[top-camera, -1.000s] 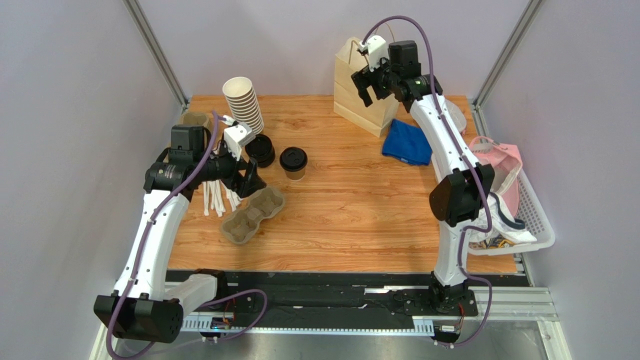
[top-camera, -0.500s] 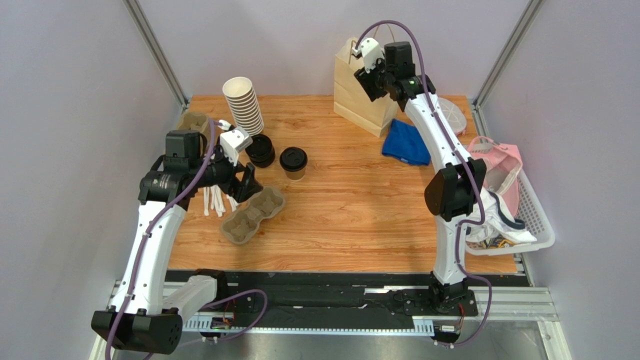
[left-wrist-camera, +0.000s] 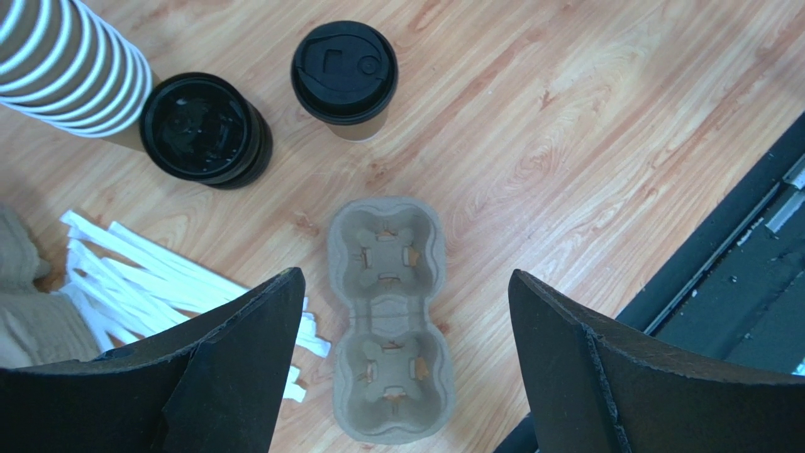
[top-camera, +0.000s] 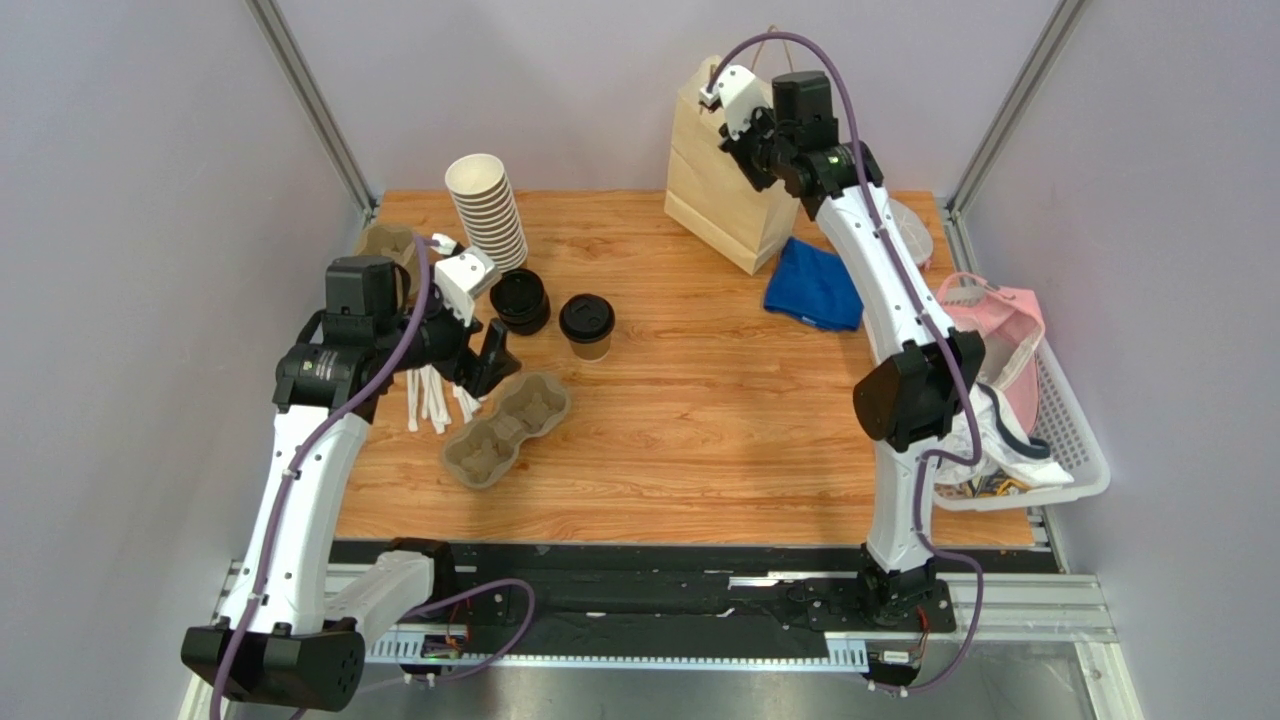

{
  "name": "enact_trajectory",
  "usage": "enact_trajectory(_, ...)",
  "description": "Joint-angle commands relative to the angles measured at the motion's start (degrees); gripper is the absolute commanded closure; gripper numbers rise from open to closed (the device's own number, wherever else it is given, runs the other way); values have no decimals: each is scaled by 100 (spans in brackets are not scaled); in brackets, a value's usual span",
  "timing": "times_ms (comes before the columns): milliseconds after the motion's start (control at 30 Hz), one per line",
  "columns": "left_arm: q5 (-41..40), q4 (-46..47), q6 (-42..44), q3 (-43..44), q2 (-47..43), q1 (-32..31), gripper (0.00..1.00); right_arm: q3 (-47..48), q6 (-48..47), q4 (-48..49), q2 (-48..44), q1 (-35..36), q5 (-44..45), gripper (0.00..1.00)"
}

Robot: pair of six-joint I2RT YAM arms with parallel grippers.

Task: Pack the takeout coffee

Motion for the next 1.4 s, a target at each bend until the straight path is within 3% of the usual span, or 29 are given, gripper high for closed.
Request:
enact_trajectory(0, -226, 255, -84, 365, -149, 27, 12, 29, -154, -202, -1329, 366, -188, 100)
enact_trajectory(233, -850, 106, -242, 541, -157, 27, 2, -1516, -331, -730, -2999, 806, -75, 100)
enact_trajectory(500, -1052, -280, -401, 523, 35, 53, 1, -3513, -41, -1240, -4598, 1201, -267, 100)
enact_trajectory(700, -711, -509, -374, 409, 106, 396, 1, -4742, 65, -1355, -5039, 1228, -795, 100)
enact_trajectory(833, -640, -492, -401, 234, 150, 449, 1, -4983, 152, -1434, -5207, 1324, -1050, 100)
enact_trajectory(967, -675, -509, -462, 154, 255, 579, 1, -4799, 845, -1618, -5216, 1360, -1435, 99)
enact_trajectory(1000, -666, -501, -480, 154, 273, 581, 1, -4755, 978, -1627, -5207, 1351, -1515, 95)
enact_trajectory(1033, -666, -500, -489, 163, 291, 581, 1, -4650, 1101, -1627, -5189, 1351, -1594, 76)
enact_trajectory(1100, -631, -500, -533, 207, 352, 590, 1, -4500, 1435, -1636, -5172, 1360, -1928, 56)
enact_trajectory(1133, -640, -500, -550, 242, 370, 581, 1, -4299, 1523, -1671, -5137, 1360, -2164, 39)
enact_trajectory(1233, -631, -544, -533, 286, 414, 590, 1, -3633, 1638, -1811, -5023, 1360, -2412, 28)
enact_trajectory(1367, -622, -579, -506, 277, 370, 581, 1, -2579, 1227, -1944, -4689, 1360, -1870, 29)
